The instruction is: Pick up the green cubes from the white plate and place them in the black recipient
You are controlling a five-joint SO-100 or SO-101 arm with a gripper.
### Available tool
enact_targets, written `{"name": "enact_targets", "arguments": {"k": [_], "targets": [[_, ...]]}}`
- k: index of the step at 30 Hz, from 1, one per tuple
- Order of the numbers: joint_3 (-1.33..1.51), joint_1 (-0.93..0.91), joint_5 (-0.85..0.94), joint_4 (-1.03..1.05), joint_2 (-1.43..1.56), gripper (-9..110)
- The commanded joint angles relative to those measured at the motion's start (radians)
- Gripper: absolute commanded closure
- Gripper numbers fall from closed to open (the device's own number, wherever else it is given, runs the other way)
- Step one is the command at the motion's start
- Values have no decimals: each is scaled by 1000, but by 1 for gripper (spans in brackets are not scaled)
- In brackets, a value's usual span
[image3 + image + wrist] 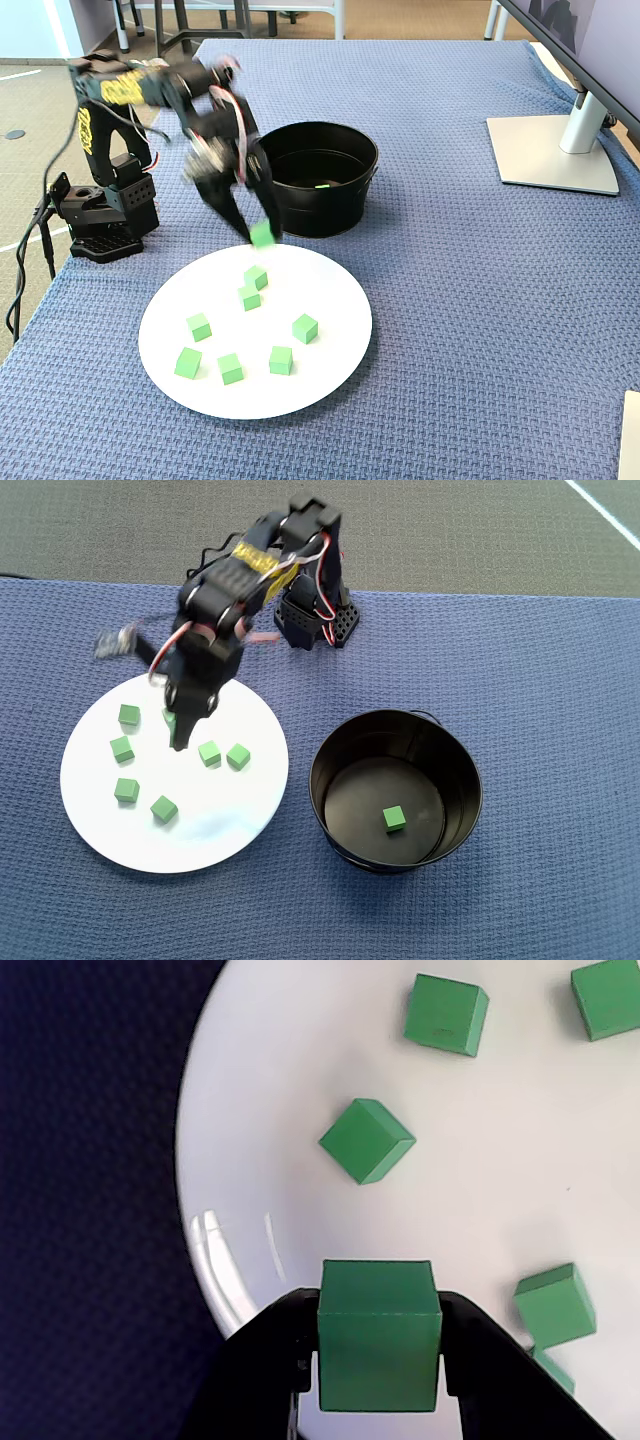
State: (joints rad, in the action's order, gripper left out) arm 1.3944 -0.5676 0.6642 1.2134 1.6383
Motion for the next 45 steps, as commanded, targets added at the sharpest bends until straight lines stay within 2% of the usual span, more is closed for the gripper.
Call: {"name": "enact_targets", "arguments": {"k": [1, 6, 11, 15, 20, 22, 24, 25, 34, 41, 45], "targets": [[21, 118, -143, 49, 202, 101], [89, 407, -241, 66, 298, 102], [-12, 660, -353, 118, 190, 102], [-87, 772, -414, 118, 52, 102], [-135, 825, -453, 118, -78, 102], [-133, 828, -448, 117, -87, 100], [-129, 833, -414, 129, -89, 71], [-124, 831, -410, 132, -84, 66], [-156, 730, -334, 133, -37, 64], [-434, 505, -238, 356, -8, 68], [-449, 354, -123, 397, -3, 68]]}}
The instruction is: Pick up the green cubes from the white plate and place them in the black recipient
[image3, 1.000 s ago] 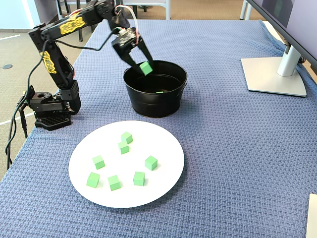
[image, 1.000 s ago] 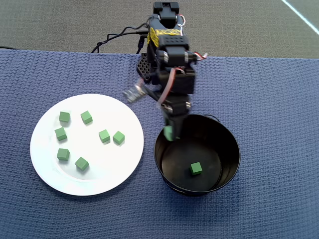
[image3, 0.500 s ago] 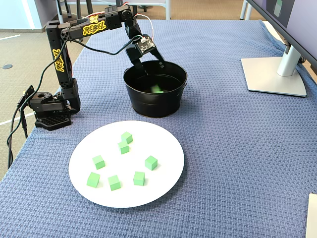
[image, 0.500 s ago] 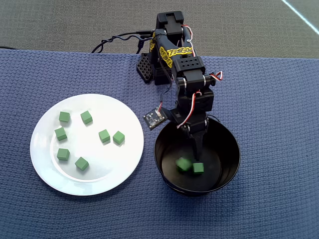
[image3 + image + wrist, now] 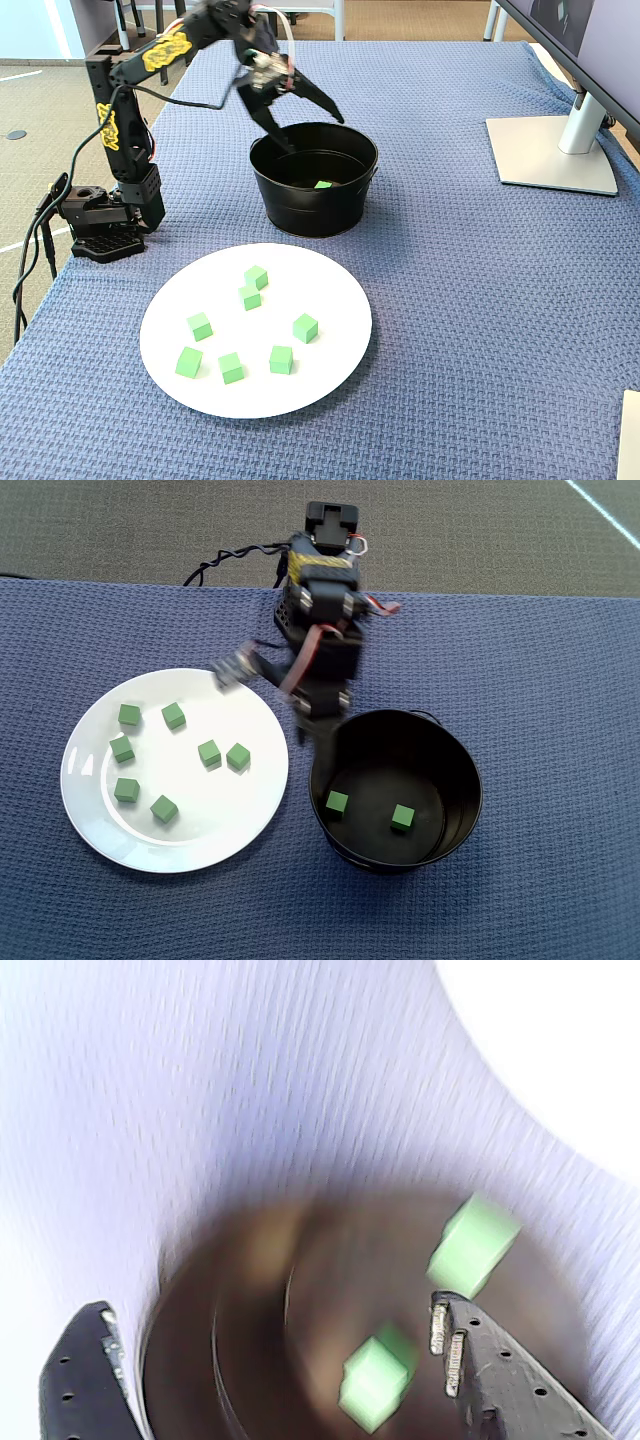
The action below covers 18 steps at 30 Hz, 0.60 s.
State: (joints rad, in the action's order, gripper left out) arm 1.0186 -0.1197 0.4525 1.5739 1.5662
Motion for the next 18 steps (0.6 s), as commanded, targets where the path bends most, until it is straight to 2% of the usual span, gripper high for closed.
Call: {"name": "enact_targets", "arguments": {"k": [1, 9, 13, 18], "targets": [[-46, -127, 129, 26, 67, 68], [339, -359, 540, -242, 66, 67], [485, -426, 583, -380, 54, 68], [595, -468, 538, -477, 25, 69]]}}
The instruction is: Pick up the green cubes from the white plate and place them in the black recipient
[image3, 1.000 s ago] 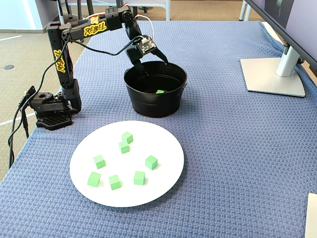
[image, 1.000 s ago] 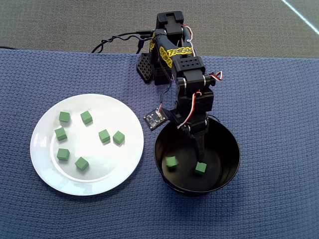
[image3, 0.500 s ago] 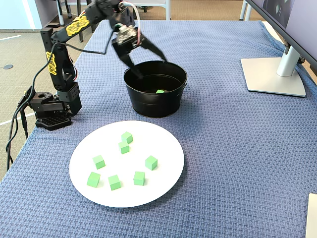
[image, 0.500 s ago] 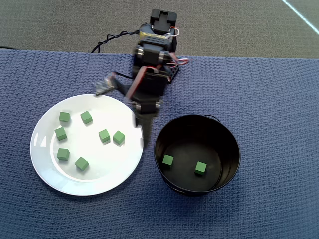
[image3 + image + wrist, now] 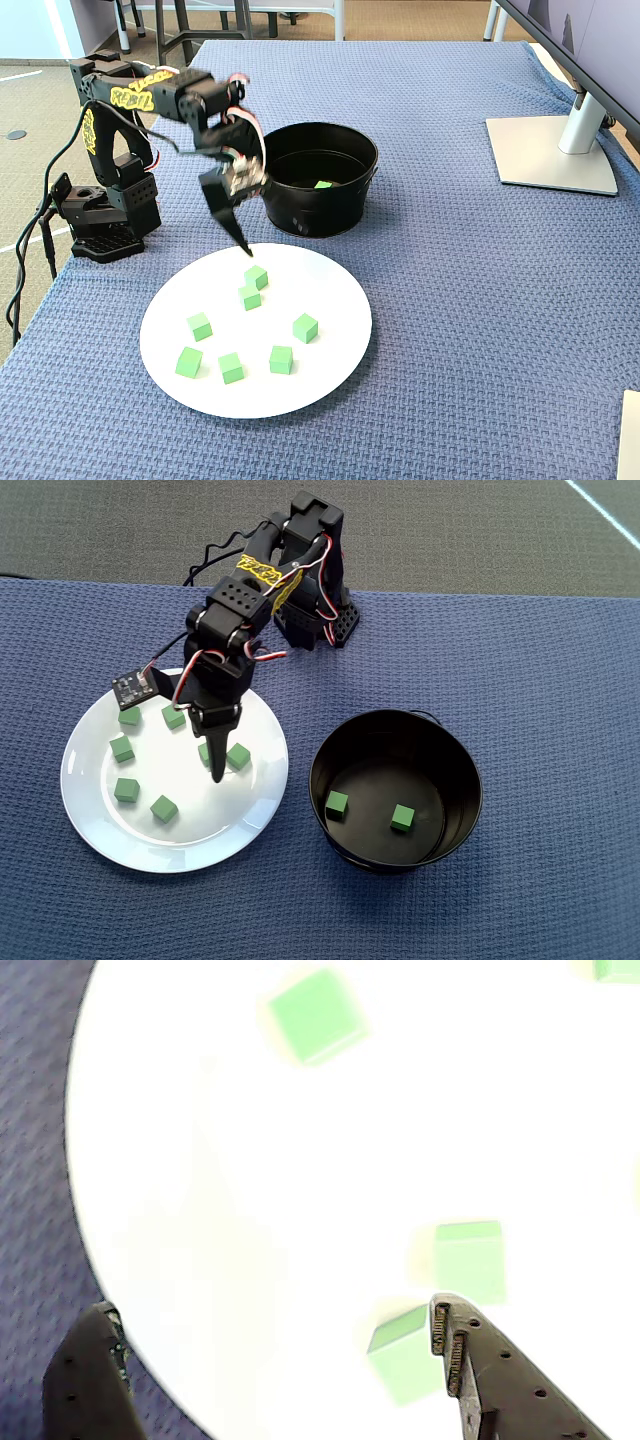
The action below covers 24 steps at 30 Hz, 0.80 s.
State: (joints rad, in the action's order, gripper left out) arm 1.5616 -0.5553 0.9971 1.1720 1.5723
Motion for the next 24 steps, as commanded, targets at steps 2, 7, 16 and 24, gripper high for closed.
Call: {"name": "enact_targets", "arguments": {"k": [2, 7, 16, 24], "targets": [[94, -48, -18, -121, 5, 69], [161, -69, -38, -199, -37, 69], [172, -115, -21, -189, -63, 70], [230, -118, 143, -184, -77, 70]]}}
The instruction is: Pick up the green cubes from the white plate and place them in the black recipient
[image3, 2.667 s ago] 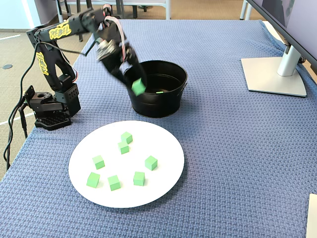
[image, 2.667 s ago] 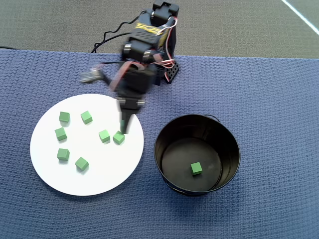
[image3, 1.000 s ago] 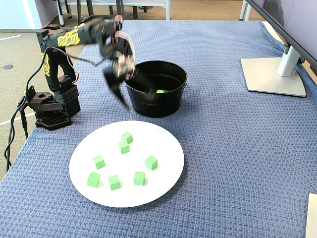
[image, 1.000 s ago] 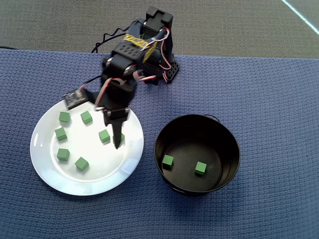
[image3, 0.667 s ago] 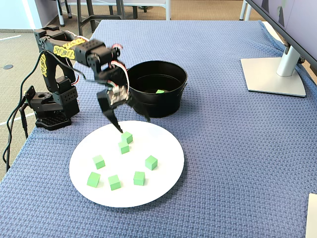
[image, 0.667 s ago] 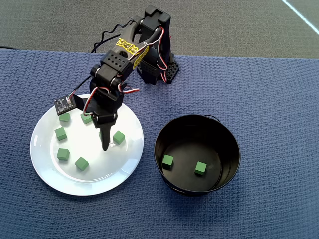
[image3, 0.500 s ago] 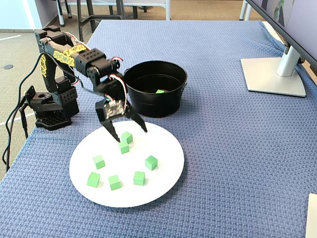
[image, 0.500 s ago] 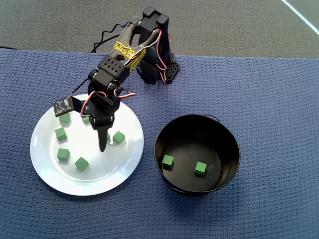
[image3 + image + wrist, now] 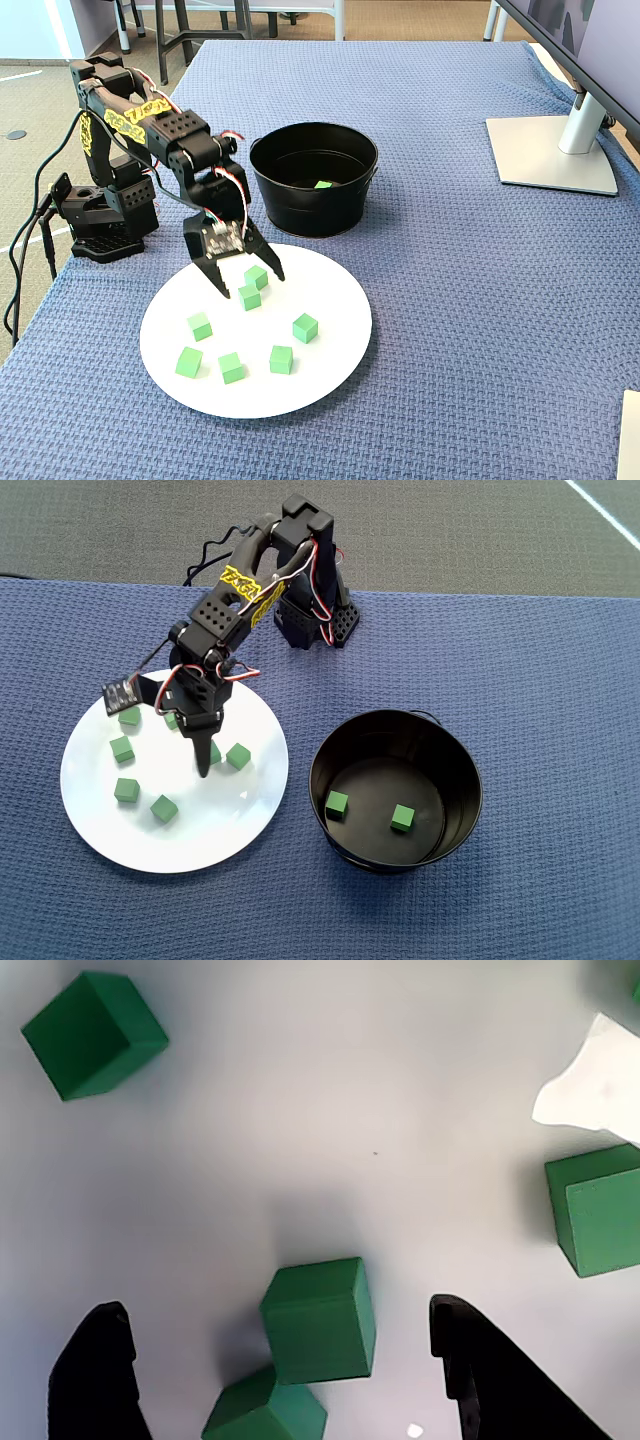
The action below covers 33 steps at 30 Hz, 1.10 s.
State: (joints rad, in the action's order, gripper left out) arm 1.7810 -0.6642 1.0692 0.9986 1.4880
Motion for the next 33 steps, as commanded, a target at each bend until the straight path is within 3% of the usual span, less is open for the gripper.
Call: {"name": "enact_targets", "arguments": {"k": [1, 11, 31, 32, 33], "targets": [[15, -5, 89, -14, 6, 70], [66, 17, 262, -71, -29, 70], [35, 61, 143, -130, -77, 72], [37, 61, 141, -132, -75, 74], [38, 61, 130, -140, -74, 84]]}}
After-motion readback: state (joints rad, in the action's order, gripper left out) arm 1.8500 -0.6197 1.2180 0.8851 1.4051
